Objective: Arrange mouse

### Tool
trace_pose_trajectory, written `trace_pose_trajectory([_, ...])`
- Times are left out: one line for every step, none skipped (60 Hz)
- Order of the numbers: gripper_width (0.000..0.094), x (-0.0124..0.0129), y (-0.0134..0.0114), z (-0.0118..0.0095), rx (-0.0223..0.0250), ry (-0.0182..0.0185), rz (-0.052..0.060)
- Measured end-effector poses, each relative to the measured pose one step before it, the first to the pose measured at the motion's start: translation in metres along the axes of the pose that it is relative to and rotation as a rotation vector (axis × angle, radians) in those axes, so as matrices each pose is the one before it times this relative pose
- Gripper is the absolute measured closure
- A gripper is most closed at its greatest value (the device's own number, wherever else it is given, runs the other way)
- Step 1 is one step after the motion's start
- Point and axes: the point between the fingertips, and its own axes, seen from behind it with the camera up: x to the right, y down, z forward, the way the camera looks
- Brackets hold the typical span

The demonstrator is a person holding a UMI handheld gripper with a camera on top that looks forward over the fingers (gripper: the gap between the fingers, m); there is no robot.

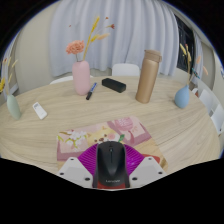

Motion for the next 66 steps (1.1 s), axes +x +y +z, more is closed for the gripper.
trace_pose_trajectory([0.058,0.00026,0.00355,0.00164,-0.00614,-0.0024,0.0024])
trace_pose_trajectory([0.0568,-0.00048,0.00174,0.00067,-0.00009,-0.00436,0.0043])
trace_pose_trajectory([0.0566,-0.00012,-0.00226,0.00021,0.0139,-0.00279,0.006])
trace_pose_trajectory([0.0549,-0.00033,-0.00018,0.00018,0.00486,-0.00211,0.0021])
trace_pose_trajectory([0.0535,0.00009,0.00149,0.00039,-0.0019,-0.00147,-0.0018])
trace_pose_trajectory([0.0519,0.00029,-0.00058,-0.00063,-0.00155,-0.00256,-0.0033])
trace_pose_trajectory([0.0506,-0.00003,-0.00012,0.0002,0.00314,-0.00165,-0.0029])
trace_pose_trajectory([0.0489,-0.00011,0.00019,-0.00015,-0.00036,-0.00198,-0.0043])
trace_pose_trajectory([0.0475,-0.00012,0.0005,0.00028,-0.00232,-0.00308,-0.0053])
trace_pose_trajectory([0.0459,-0.00008,0.00038,-0.00001,-0.00293,-0.00225,-0.0049])
trace_pose_trajectory([0.044,0.00009,-0.00036,-0.00023,-0.00114,-0.0018,-0.0035])
trace_pose_trajectory([0.0391,0.0002,-0.00067,-0.0006,-0.00155,-0.00125,-0.0033])
trace_pose_trajectory([0.0331,0.00052,-0.00029,-0.001,-0.00243,-0.00003,-0.0033])
trace_pose_trajectory([0.0232,0.00032,-0.00101,-0.00186,-0.00033,0.00012,-0.0013])
trace_pose_trajectory([0.0133,-0.00032,-0.00195,-0.00232,0.00344,-0.00087,-0.0007])
trace_pose_trajectory([0.0061,-0.00031,-0.00278,-0.00273,0.00573,-0.00222,-0.0008])
trace_pose_trajectory([0.0063,0.00018,-0.00317,-0.00347,0.00551,0.00068,-0.0012])
trace_pose_trajectory([0.0086,-0.00118,-0.00285,-0.00394,0.00535,-0.00525,-0.0014])
trace_pose_trajectory([0.0099,-0.00129,-0.00264,-0.0051,0.00466,-0.00513,-0.0006])
trace_pose_trajectory([0.0101,-0.00107,-0.00299,-0.00609,0.00565,-0.00396,0.0008])
trace_pose_trajectory([0.0095,-0.0015,-0.00318,-0.00646,0.00723,-0.00421,0.002])
trace_pose_trajectory([0.0092,-0.00149,-0.00343,-0.00719,0.00866,-0.00371,0.0021])
trace_pose_trajectory([0.009,-0.00156,-0.00322,-0.00732,0.00866,-0.00246,0.0024])
trace_pose_trajectory([0.0089,-0.0011,-0.00255,-0.00844,0.00644,-0.00114,0.003])
trace_pose_trajectory([0.0085,-0.00195,-0.00144,-0.00839,0.00343,-0.00064,0.0025])
trace_pose_trajectory([0.0086,-0.00228,-0.00052,-0.00879,0.00131,-0.00095,0.0028])
trace_pose_trajectory([0.0086,-0.00297,0.0003,-0.00942,-0.00059,-0.0033,0.0025])
trace_pose_trajectory([0.0087,-0.00389,0.00078,-0.00978,-0.00138,-0.00591,0.0032])
trace_pose_trajectory([0.0087,-0.00425,0.00087,-0.01012,-0.00014,-0.00799,0.0045])
trace_pose_trajectory([0.0087,-0.00473,0.00094,-0.01065,-0.00158,-0.00851,0.008])
trace_pose_trajectory([0.0087,-0.00463,0.0019,-0.01037,0.00068,-0.00695,0.0068])
trace_pose_trajectory([0.0087,-0.00416,0.0022,-0.01026,0.00004,-0.00538,0.0057])
trace_pose_trajectory([0.0087,-0.00452,0.0027,-0.01007,-0.00009,-0.00555,0.0031])
trace_pose_trajectory([0.0088,-0.00461,0.00334,-0.0101,-0.00053,-0.00565,-0.0002])
trace_pose_trajectory([0.0088,-0.00451,0.00383,-0.00993,-0.00134,-0.00487,-0.0029])
trace_pose_trajectory([0.0085,-0.00447,0.00426,-0.00967,-0.00203,-0.00311,-0.0044])
trace_pose_trajectory([0.0086,-0.00382,0.00419,-0.0106,-0.00146,-0.00063,-0.0051])
trace_pose_trajectory([0.0087,-0.00375,0.0043,-0.00834,0.00039,0.00101,-0.0049])
trace_pose_trajectory([0.0087,-0.00302,0.00428,-0.00939,0.0002,0.0022,-0.0043])
trace_pose_trajectory([0.009,-0.00351,0.00495,-0.00827,-0.0003,0.00201,-0.004])
trace_pose_trajectory([0.0089,-0.00382,0.00522,-0.00793,-0.0011,0.00006,-0.0037])
trace_pose_trajectory([0.0089,-0.00431,0.00539,-0.0077,-0.00198,-0.00213,-0.0038])
trace_pose_trajectory([0.0088,-0.00465,0.00512,-0.00754,-0.00216,-0.00395,-0.0031])
trace_pose_trajectory([0.0089,-0.00436,0.00506,-0.00715,-0.00179,-0.00483,-0.0022])
trace_pose_trajectory([0.009,-0.00339,0.00585,-0.00799,-0.00301,-0.0057,-0.0011])
trace_pose_trajectory([0.0094,-0.00437,0.0057,-0.00659,-0.00383,-0.00363,0.0002])
trace_pose_trajectory([0.0093,-0.00436,0.00528,-0.00699,-0.00539,-0.00409,0.0005])
trace_pose_trajectory([0.0094,-0.00414,0.00496,-0.0057,-0.00408,-0.00372,0.0003])
trace_pose_trajectory([0.0094,-0.00424,0.00524,-0.00531,-0.00327,-0.00412,-0.0003])
trace_pose_trajectory([0.0095,-0.00395,0.00491,-0.00503,-0.0034,-0.00445,-0.0014])
trace_pose_trajectory([0.0094,-0.00346,0.0048,-0.00445,-0.00404,-0.00351,-0.0019])
trace_pose_trajectory([0.0094,-0.00318,0.00468,-0.00427,-0.00449,-0.00242,-0.0015])
trace_pose_trajectory([0.0095,-0.00314,0.00455,-0.00422,-0.00429,-0.00214,-0.0015])
trace_pose_trajectory([0.0095,-0.00229,0.00567,-0.00314,-0.00243,-0.00411,-0.0024])
trace_pose_trajectory([0.0095,-0.00174,0.00415,-0.0032,-0.00145,-0.00099,-0.0036])
trace_pose_trajectory([0.0095,-0.00153,0.00288,-0.00308,0.00039,0.00147,-0.0037])
trace_pose_trajectory([0.0095,-0.00114,0.00236,-0.00303,0.00244,0.00306,-0.0026])
trace_pose_trajectory([0.0093,-0.00102,0.00189,-0.00234,0.00266,0.003,-0.0032])
trace_pose_trajectory([0.0093,-0.00083,0.00154,-0.00273,0.00013,0.00259,-0.0047])
trace_pose_trajectory([0.0094,-0.00136,0.00195,-0.00206,0.00043,0.00112,-0.0047])
trace_pose_trajectory([0.0095,-0.00141,0.00181,-0.00174,-0.00076,-0.00055,-0.0049])
trace_pose_trajectory([0.0096,-0.00147,0.00188,-0.00143,-0.0024,-0.00261,-0.003])
trace_pose_trajectory([0.0095,-0.00165,0.00166,-0.00097,-0.00251,-0.00439,0.0002])
trace_pose_trajectory([0.0093,-0.00179,0.00181,-0.00102,-0.00235,-0.00499,0.0028])
trace_pose_trajectory([0.0093,-0.00145,0.00146,-0.00085,-0.0026,-0.00264,0.0028])
trace_pose_trajectory([0.0093,0.00027,0.00143,0.00006,-0.00193,-0.002,0.0015])
